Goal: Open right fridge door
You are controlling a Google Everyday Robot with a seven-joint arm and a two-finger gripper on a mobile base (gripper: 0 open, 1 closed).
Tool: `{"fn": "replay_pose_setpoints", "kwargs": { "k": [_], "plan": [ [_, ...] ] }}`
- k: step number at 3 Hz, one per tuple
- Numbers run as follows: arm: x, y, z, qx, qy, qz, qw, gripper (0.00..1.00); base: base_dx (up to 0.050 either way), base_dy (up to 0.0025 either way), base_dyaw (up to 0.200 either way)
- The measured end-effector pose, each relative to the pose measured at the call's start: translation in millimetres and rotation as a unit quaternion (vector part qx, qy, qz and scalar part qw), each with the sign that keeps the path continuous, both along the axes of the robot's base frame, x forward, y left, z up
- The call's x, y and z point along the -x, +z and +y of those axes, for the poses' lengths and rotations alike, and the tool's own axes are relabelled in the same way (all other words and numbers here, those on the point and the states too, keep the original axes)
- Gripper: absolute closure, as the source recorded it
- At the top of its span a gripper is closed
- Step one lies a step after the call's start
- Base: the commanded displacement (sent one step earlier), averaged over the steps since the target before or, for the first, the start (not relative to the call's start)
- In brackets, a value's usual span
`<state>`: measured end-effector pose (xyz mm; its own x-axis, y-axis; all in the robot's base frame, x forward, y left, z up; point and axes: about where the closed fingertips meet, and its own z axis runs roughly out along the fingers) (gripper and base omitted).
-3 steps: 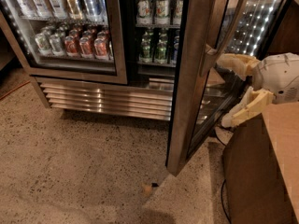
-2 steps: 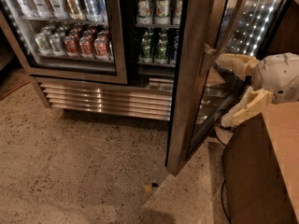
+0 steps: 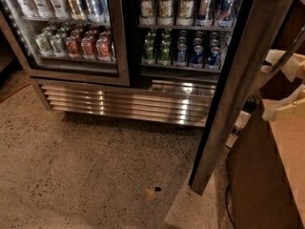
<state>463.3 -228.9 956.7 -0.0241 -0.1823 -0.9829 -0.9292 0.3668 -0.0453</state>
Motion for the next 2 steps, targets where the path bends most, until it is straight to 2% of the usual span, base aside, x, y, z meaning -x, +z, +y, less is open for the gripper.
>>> {"fn": "replay_pose_setpoints", "kwargs": {
  "k": [1, 2],
  "plan": [
    [-0.1, 0.0, 1.4, 0.002, 0.002, 0.0, 1.0, 0.0, 0.0, 0.0, 0.0],
    [-1.7, -2.5, 4.1, 0.05, -0.017, -0.002, 0.9986, 0.0, 0.0, 0.0, 0.0]
  ]
}}
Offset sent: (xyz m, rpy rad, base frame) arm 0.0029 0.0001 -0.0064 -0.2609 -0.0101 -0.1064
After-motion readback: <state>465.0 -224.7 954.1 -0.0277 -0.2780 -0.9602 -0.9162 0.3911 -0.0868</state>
